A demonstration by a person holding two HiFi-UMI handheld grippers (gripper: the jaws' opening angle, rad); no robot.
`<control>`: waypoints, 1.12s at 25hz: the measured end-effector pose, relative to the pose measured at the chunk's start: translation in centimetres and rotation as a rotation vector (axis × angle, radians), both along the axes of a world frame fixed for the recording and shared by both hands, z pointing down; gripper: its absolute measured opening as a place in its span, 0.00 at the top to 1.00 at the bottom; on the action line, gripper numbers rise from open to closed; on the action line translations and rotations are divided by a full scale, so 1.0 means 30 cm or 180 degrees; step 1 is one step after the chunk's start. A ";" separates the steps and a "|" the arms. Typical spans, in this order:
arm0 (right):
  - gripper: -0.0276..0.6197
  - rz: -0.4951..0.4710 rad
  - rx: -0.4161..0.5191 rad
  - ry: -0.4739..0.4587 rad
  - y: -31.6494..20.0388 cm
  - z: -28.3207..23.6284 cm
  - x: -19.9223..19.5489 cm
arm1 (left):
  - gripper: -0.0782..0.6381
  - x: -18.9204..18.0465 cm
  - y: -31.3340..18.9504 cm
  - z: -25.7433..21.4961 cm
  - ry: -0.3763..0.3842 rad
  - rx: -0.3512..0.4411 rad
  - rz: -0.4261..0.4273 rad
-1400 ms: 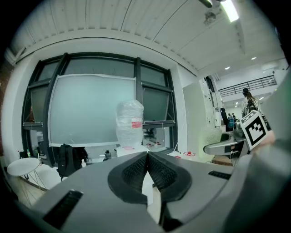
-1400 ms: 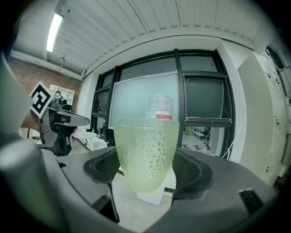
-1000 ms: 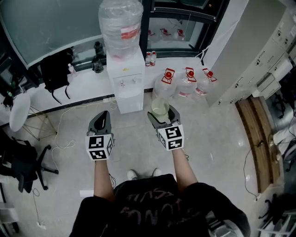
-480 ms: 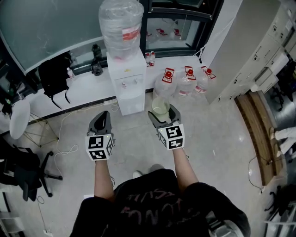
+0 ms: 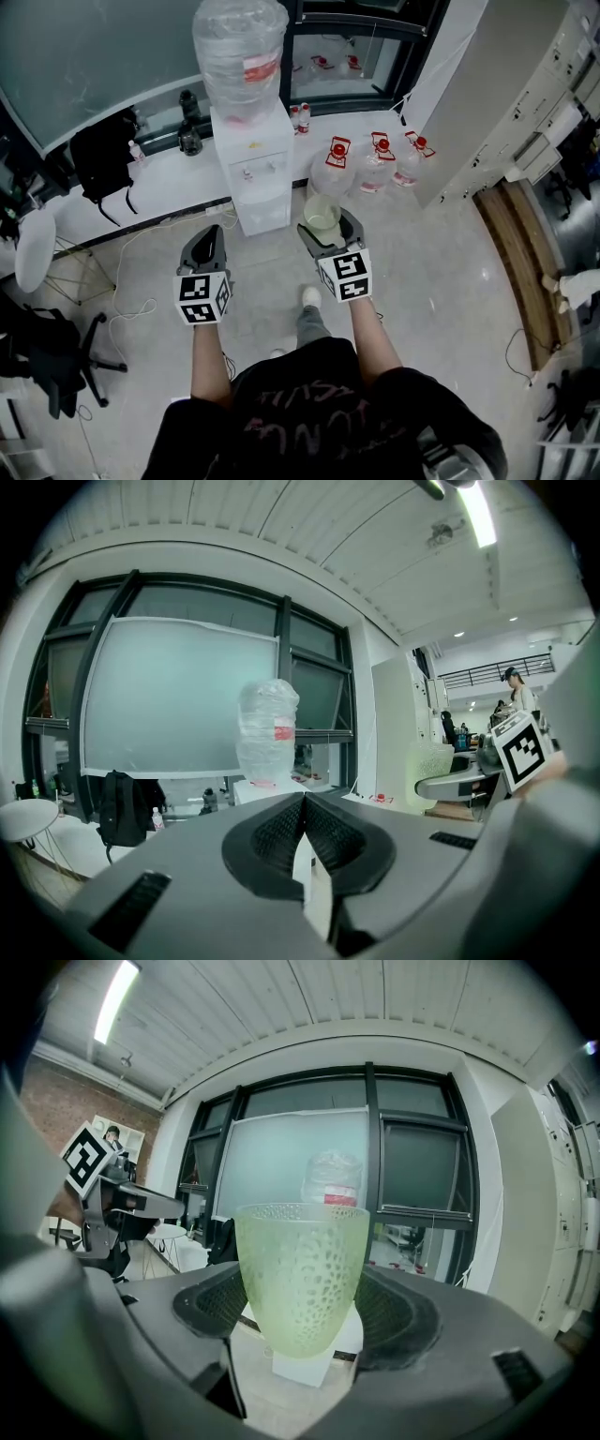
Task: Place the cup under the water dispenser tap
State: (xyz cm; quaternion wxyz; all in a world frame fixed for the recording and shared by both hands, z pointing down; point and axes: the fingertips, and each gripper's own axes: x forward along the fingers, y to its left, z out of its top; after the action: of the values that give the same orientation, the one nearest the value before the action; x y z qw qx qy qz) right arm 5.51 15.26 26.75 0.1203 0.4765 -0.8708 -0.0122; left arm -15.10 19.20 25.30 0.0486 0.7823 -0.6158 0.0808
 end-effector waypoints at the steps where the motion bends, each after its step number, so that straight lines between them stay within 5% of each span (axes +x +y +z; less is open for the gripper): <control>1: 0.39 0.0007 -0.0007 -0.0033 -0.019 0.004 0.003 | 0.88 0.002 -0.016 0.007 -0.0002 -0.0011 0.0001; 28: 0.39 -0.0296 -0.0261 -0.0108 -0.832 0.152 0.037 | 0.88 0.050 -0.744 0.182 -0.0154 -0.0480 -0.0273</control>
State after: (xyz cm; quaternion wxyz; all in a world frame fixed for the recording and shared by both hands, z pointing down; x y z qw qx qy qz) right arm 6.63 -9.69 31.31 0.1243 0.4303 -0.8937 0.0260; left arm -13.59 -3.11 30.75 0.0959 0.7471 -0.6419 0.1436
